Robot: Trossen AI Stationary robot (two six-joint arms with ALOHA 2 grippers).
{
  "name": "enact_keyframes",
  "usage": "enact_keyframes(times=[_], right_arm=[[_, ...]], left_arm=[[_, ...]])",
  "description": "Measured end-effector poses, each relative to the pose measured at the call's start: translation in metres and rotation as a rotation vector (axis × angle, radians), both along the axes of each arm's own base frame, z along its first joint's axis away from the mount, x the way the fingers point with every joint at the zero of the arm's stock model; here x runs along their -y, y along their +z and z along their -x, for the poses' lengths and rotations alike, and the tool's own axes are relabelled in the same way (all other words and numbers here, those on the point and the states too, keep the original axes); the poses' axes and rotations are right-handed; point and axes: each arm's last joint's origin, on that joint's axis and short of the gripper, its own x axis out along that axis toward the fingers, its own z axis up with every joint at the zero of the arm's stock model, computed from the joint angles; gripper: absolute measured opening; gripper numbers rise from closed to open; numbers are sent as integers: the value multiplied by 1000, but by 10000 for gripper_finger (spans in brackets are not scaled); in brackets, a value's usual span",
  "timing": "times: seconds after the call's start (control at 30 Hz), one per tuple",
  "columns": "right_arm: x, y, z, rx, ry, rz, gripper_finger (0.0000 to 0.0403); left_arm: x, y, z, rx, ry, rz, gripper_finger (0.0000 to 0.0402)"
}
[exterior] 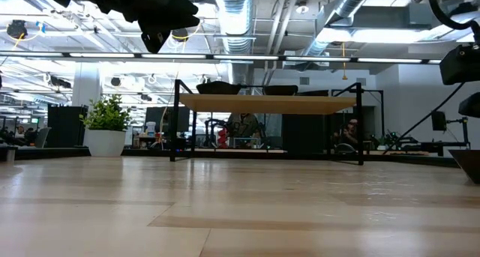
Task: Pick & Place Mini shaped plates
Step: Stack the black wave square shaped plate on top of the black wave square shaped plate on the shelf
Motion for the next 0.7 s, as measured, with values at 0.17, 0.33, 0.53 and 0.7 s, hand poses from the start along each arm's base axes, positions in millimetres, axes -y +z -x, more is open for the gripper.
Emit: enact_keyframes(times=[0.17,0.33,0.53,0.7], right_arm=[[0,0,0,0,0,0,38],[0,0,0,4,0,-3,4],[-1,1,-1,13,-14,-17,10],[-2,2,-5,42,-36,-47,3]], left_arm=[[0,0,0,1,0,0,89],[0,0,0,1,0,0,89],[0,0,0,1,0,1,89],[0,0,0,1,0,1,89]])
